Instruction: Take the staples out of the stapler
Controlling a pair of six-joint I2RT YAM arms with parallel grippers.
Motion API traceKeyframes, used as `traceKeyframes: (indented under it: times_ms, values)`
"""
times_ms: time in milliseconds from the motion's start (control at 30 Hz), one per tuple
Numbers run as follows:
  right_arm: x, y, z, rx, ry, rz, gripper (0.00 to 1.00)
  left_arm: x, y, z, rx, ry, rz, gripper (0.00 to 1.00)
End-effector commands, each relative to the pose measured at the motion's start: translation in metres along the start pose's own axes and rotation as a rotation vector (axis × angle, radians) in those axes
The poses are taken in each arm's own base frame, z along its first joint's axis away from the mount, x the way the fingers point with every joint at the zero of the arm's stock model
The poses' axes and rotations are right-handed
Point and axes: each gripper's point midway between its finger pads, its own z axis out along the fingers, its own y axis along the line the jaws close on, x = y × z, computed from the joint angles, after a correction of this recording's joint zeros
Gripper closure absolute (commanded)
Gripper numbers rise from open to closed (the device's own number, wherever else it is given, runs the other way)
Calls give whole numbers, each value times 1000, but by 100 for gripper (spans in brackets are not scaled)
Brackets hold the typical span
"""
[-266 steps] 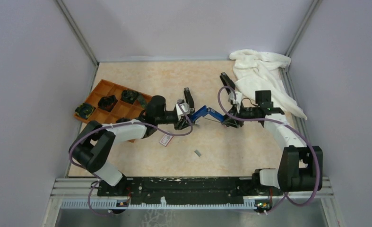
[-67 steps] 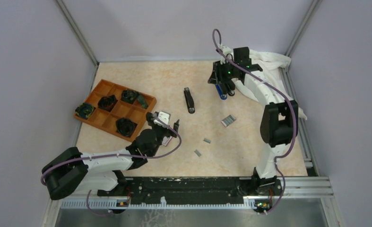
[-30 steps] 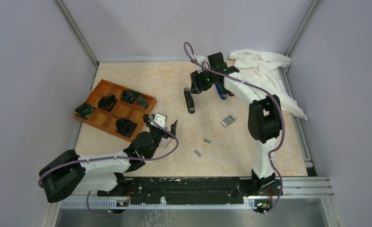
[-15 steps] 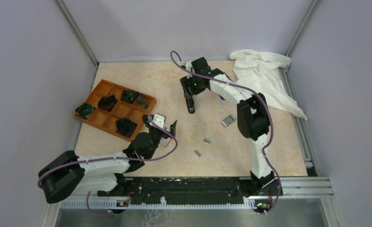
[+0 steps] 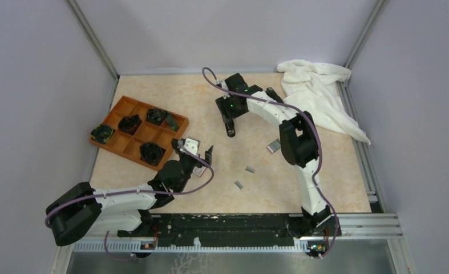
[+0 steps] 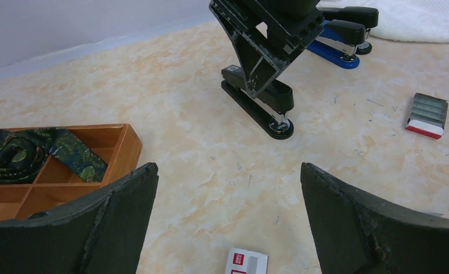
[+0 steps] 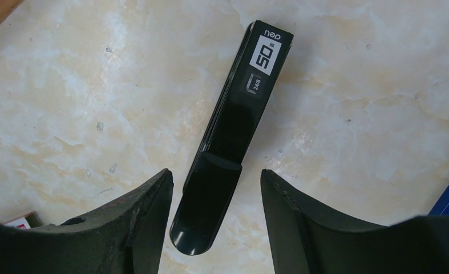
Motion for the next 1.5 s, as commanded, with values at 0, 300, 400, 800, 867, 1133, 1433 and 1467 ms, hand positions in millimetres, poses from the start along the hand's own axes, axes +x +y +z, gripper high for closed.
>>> traceKeyframes:
  times_ms: [0,300,400,800,867,1133,1433,1467]
  values:
    - [-18,2,-5,21,-40,10,41,-10,1,-1,0,-41,-33,1]
    - [-6,0,2,59,4,-15,42,-10,2,-1,-1,-41,-33,1]
    - [-3,-2,3,77,15,-28,42,-10,2,-1,-1,-40,-33,1]
    - [5,-11,4,129,45,-70,47,-11,2,-2,1,-45,-34,1]
    - [6,-11,4,133,48,-75,48,-11,2,-2,2,-45,-33,1]
    - [7,-13,4,142,54,-87,49,-11,2,-2,1,-47,-36,1]
    - [13,-14,7,142,73,-95,50,-11,2,-3,2,-49,-37,1]
    - [13,-14,8,142,75,-96,50,-11,3,-3,1,-49,-36,1]
